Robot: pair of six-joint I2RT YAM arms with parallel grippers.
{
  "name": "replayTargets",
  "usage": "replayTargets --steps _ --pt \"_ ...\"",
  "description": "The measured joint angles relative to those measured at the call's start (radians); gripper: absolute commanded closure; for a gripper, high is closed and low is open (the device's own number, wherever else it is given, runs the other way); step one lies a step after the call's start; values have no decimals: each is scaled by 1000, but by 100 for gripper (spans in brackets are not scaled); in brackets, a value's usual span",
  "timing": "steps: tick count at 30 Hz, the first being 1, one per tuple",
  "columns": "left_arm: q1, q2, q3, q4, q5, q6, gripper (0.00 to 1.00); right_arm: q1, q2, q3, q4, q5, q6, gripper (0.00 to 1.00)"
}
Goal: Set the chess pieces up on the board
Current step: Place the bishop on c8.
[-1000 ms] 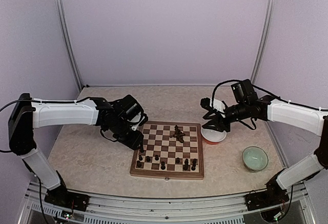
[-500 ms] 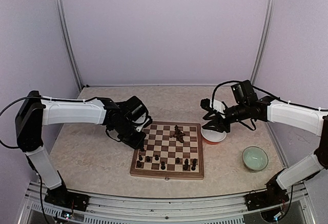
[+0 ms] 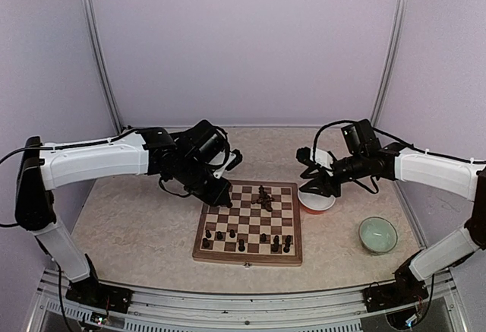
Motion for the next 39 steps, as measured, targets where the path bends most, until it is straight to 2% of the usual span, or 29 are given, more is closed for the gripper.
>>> replayTargets --steps 9,17,25,39 --pt "-177 -7 105 -26 27 0 95 0 11 0 0 5 -3 58" --pt "-269 132 219 -36 29 13 95 0 11 0 0 19 -3 58" --pt "-293 283 262 -75 0 34 94 0 11 0 0 24 -3 58" --pt "-294 343 287 -79 -1 34 93 0 11 0 0 27 -6 58"
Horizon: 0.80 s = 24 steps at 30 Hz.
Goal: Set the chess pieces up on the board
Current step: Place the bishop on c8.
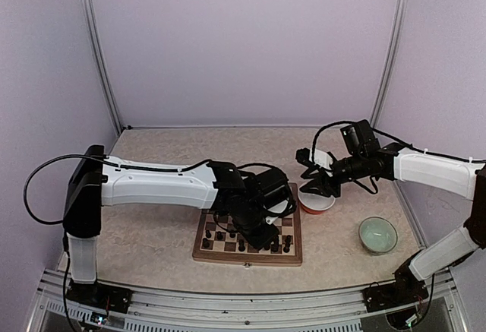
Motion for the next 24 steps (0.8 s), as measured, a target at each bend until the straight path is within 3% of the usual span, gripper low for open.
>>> replayTargets --steps 8,24 --pt "0 37 1 -4 -1 0 90 0 0 0 0 0 -1 58" --pt "0 37 2 -6 -19 -3 63 0 0 0 0 0 -1 58"
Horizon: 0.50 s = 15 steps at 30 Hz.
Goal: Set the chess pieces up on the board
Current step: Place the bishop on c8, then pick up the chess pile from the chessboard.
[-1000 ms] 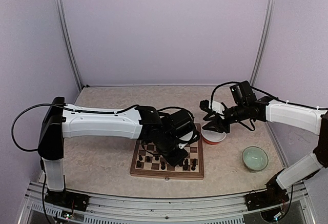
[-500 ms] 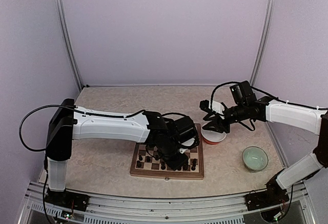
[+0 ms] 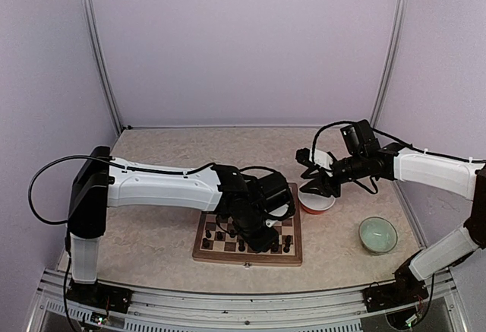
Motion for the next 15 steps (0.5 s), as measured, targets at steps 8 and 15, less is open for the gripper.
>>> replayTargets --steps 8,15 --pt "14 -57 27 -70 8 18 56 0 2 0 0 -1 12 58" --pt "169 -301 54 -27 -21 47 46 0 42 32 5 10 60 60"
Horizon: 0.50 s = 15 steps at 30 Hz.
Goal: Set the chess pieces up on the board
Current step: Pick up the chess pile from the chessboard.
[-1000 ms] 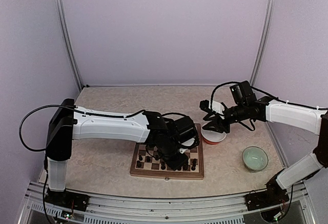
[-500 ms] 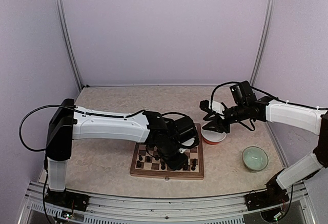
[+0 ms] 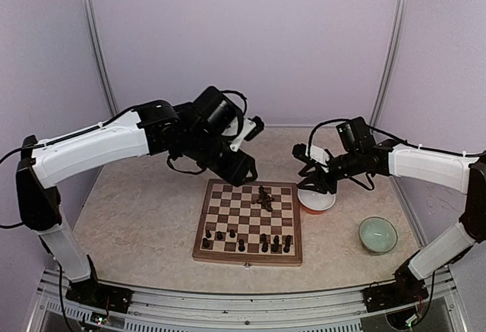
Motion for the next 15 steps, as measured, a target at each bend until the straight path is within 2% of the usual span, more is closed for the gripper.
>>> replayTargets --steps 3,6,10,15 --pt "101 -102 -85 149 -14 -8 50 8 66 63 -7 -5 15 61" --pt "162 -119 -180 283 14 -23 51 22 132 109 -16 -3 23 61" --pt "180 -39 -259 404 82 -23 51 53 216 152 -40 -9 24 62" --pt "192 103 -273 485 152 -3 53 76 318 211 -65 -19 23 61"
